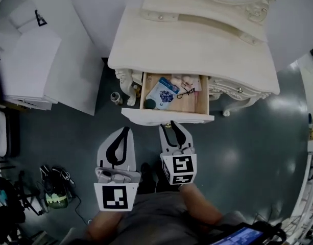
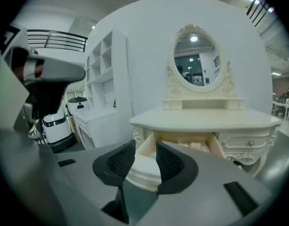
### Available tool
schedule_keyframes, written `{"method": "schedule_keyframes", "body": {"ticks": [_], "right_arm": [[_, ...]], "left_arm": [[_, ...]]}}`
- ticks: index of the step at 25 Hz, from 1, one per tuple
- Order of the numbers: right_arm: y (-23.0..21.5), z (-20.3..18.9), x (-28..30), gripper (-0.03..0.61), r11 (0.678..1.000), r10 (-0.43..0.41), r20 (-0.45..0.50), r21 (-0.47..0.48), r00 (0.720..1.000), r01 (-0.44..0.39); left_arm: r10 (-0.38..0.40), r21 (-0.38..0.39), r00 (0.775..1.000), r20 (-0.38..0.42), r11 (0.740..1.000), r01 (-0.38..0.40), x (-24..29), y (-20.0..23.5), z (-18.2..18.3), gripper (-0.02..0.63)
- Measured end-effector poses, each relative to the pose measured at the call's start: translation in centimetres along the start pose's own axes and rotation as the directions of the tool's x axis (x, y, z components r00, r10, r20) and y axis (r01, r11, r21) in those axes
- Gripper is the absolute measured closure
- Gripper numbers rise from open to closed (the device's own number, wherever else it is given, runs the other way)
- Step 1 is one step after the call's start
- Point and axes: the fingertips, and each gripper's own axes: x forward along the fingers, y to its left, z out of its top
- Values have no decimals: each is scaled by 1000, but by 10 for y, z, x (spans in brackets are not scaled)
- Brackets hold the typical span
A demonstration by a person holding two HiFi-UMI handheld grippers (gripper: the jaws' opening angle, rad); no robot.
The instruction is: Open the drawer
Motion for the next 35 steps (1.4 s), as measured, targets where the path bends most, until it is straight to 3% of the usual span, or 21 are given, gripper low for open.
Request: {"method": "schedule_keyframes", "body": {"ticks": [6, 12, 20, 35], "right_arm": [[21, 107, -49, 477, 999, 10, 207, -49, 978, 0], [34, 166, -91, 551, 994, -3, 323, -104, 946, 39], [38, 185, -117, 565, 986, -23, 384, -141, 923, 83], [40, 183, -131, 566, 985, -30, 393, -145, 919, 94]], "left_arm": [[21, 9, 995, 94, 1000, -22, -9, 18, 58, 598], [15, 40, 988, 152, 999, -21, -24, 18, 95, 598], [14, 54, 980, 197, 998, -25, -41, 18, 114, 598], [-10, 62, 979, 204, 998, -3, -50, 7, 117, 598]]}}
